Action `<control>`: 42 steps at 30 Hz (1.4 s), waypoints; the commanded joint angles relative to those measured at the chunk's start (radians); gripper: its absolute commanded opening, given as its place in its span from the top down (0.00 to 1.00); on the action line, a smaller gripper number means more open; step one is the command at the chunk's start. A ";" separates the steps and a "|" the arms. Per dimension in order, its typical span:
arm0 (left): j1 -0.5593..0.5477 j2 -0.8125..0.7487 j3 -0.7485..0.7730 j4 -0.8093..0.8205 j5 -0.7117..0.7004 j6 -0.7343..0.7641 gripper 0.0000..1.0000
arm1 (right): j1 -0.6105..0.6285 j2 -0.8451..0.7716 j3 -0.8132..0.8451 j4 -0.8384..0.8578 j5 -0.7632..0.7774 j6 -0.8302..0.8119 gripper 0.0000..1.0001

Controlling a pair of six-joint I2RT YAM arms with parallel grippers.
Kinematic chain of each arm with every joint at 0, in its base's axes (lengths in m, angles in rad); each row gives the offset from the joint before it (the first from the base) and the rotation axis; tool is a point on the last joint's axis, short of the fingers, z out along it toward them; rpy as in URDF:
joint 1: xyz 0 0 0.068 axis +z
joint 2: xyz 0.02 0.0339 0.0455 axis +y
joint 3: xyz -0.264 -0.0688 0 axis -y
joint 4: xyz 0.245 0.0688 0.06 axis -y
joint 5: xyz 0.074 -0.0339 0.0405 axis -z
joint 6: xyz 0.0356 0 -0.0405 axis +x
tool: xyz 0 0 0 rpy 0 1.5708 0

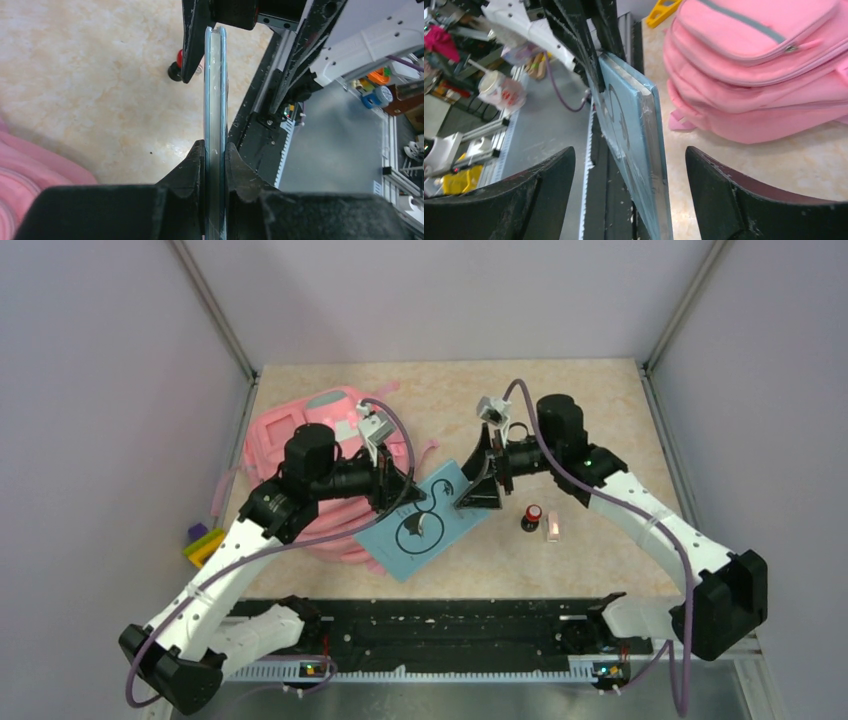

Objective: Pack the student bag
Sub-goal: Pick up the book from the center of the board.

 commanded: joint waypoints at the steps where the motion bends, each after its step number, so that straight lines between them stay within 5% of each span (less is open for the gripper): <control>1: -0.002 -0.052 -0.018 0.108 0.138 -0.008 1.00 | 0.029 -0.024 -0.026 0.027 -0.086 -0.016 0.25; 3: -0.002 -0.066 -0.029 0.125 0.137 -0.012 1.00 | 0.034 -0.028 -0.050 0.081 -0.138 0.022 0.39; 8: -0.002 -0.096 -0.043 0.130 0.078 0.004 1.00 | 0.035 -0.054 -0.130 0.278 -0.146 0.187 1.00; 10: -0.002 -0.099 -0.040 0.103 0.028 0.029 0.99 | 0.028 -0.066 -0.149 0.319 -0.102 0.243 1.00; 11: -0.002 -0.095 -0.032 0.066 -0.022 0.055 0.89 | 0.017 -0.074 -0.154 0.312 -0.056 0.260 1.00; 14: -0.003 -0.078 -0.011 -0.077 -0.265 0.181 0.36 | -0.078 -0.125 -0.183 0.333 0.044 0.373 1.00; 18: -0.004 -0.072 -0.073 -0.127 -0.649 0.287 0.18 | -0.240 -0.213 -0.241 0.303 0.166 0.454 1.00; 21: -0.028 -0.089 -0.139 -0.094 -0.726 0.321 0.07 | -0.264 -0.265 -0.233 0.171 0.316 0.387 1.00; 31: -0.189 0.044 -0.181 -0.054 -1.223 0.393 0.02 | -0.263 -0.368 -0.247 0.101 0.429 0.335 1.00; 42: -0.189 0.172 -0.180 -0.067 -1.238 0.378 0.02 | -0.264 -0.380 -0.285 0.164 0.372 0.377 1.00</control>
